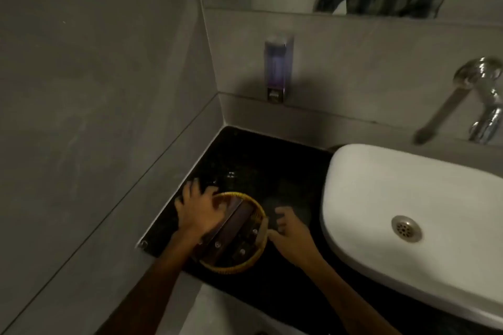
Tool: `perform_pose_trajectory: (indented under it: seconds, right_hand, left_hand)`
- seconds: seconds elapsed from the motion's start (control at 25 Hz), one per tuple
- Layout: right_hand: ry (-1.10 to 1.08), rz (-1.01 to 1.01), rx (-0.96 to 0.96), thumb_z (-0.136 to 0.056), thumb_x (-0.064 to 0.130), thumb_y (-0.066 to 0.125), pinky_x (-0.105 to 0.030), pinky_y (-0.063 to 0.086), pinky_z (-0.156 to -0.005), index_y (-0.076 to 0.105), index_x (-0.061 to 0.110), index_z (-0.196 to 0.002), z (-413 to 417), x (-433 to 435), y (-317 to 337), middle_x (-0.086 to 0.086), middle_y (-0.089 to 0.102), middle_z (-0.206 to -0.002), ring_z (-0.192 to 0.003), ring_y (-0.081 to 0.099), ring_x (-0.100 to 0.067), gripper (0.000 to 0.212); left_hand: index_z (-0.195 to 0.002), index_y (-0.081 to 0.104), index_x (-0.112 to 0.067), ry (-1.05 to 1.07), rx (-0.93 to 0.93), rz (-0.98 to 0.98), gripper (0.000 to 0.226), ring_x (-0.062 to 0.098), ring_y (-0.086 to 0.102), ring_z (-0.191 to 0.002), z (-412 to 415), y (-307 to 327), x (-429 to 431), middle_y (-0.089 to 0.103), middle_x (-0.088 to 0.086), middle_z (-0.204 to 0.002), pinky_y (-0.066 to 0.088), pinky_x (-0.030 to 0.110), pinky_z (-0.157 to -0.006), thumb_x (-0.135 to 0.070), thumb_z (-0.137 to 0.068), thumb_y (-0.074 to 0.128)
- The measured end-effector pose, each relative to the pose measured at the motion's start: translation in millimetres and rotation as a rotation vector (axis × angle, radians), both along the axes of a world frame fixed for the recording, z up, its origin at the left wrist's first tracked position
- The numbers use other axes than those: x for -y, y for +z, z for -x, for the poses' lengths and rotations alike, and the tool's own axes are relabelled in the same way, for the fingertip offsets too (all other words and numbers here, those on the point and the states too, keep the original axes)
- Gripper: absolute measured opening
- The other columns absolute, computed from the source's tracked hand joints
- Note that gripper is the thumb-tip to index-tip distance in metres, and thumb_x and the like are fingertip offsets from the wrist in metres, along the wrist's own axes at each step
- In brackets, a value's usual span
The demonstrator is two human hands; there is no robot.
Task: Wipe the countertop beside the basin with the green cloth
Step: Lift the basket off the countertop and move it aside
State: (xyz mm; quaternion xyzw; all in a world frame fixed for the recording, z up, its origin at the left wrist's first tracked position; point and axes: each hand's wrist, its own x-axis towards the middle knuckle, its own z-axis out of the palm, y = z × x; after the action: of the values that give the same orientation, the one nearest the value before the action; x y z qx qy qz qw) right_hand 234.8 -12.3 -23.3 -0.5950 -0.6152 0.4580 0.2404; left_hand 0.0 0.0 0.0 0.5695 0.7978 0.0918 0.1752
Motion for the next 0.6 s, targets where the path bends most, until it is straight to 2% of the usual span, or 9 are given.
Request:
perform_pose_trajectory:
  seconds: [0.08, 0.12, 0.2, 0.24, 0.32, 0.48, 0.6]
  right_hand:
    - [-0.033, 0.304, -0.117, -0.085, 0.046, 0.061, -0.017, 0.051, -0.061, 0.029, 0.030, -0.140, 23, 2, -15, 0.004, 0.065, -0.103, -0.089, 0.067, -0.012, 0.066]
    - [-0.085, 0.385, -0.213, -0.087, 0.046, 0.060, -0.022, 0.055, -0.065, 0.025, 0.031, -0.143, 29, 6, -23, 0.000, 0.068, -0.104, -0.090, 0.069, -0.014, 0.068]
    - [-0.212, 0.480, -0.394, -0.089, 0.030, 0.065, -0.025, 0.058, -0.063, 0.023, 0.027, -0.147, 32, 5, -29, -0.006, 0.069, -0.102, -0.088, 0.070, -0.016, 0.072]
    - [-0.246, 0.496, -0.442, -0.088, 0.020, 0.068, -0.022, 0.056, -0.058, 0.026, 0.021, -0.146, 26, 6, -28, -0.007, 0.068, -0.103, -0.086, 0.069, -0.015, 0.071]
    - [-0.267, 0.460, -0.429, -0.085, 0.013, 0.072, -0.018, 0.053, -0.052, 0.040, 0.012, -0.138, 7, 15, -21, -0.008, 0.065, -0.103, -0.081, 0.069, -0.015, 0.062]
    - [-0.424, 0.319, -0.309, -0.084, 0.015, 0.074, -0.018, 0.053, -0.051, 0.055, 0.018, -0.122, -57, 64, -12, -0.011, 0.069, -0.097, -0.073, 0.071, -0.017, 0.042]
    - [-0.487, 0.320, -0.244, -0.085, 0.013, 0.072, -0.013, 0.053, -0.052, 0.058, 0.020, -0.118, -104, 105, -7, -0.007, 0.071, -0.093, -0.070, 0.073, -0.010, 0.036]
  left_hand:
    - [-0.138, 0.042, -0.027, 0.134, 0.139, 0.075, 0.057, 0.039, 0.037, -0.136, 32, -10, 11, 0.039, 0.019, -0.149, 0.031, 0.057, -0.112, -0.048, -0.088, 0.055]
    - [-0.138, 0.043, -0.023, 0.190, 0.253, 0.063, 0.054, 0.038, 0.047, -0.129, 44, -18, 18, 0.049, 0.020, -0.142, 0.038, 0.054, -0.108, -0.045, -0.091, 0.054]
    - [-0.136, 0.048, -0.020, 0.261, 0.426, -0.023, 0.048, 0.035, 0.058, -0.117, 52, -22, 29, 0.062, 0.018, -0.129, 0.046, 0.050, -0.101, -0.039, -0.093, 0.056]
    - [-0.134, 0.051, -0.019, 0.269, 0.460, -0.048, 0.045, 0.034, 0.061, -0.112, 46, -18, 35, 0.066, 0.017, -0.122, 0.049, 0.047, -0.097, -0.035, -0.092, 0.059]
    - [-0.130, 0.056, -0.018, 0.262, 0.520, -0.066, 0.041, 0.031, 0.065, -0.102, 30, -10, 45, 0.069, 0.016, -0.111, 0.053, 0.041, -0.087, -0.027, -0.091, 0.062]
    - [-0.131, 0.054, -0.019, 0.190, 0.720, 0.027, 0.040, 0.025, 0.069, -0.087, -16, -9, 81, 0.068, 0.003, -0.097, 0.060, 0.046, -0.077, -0.019, -0.091, 0.062]
    - [-0.135, 0.049, -0.023, 0.063, 0.744, 0.090, 0.047, 0.018, 0.068, -0.088, -54, -24, 107, 0.065, 0.001, -0.106, 0.059, 0.033, -0.068, -0.012, -0.091, 0.060]
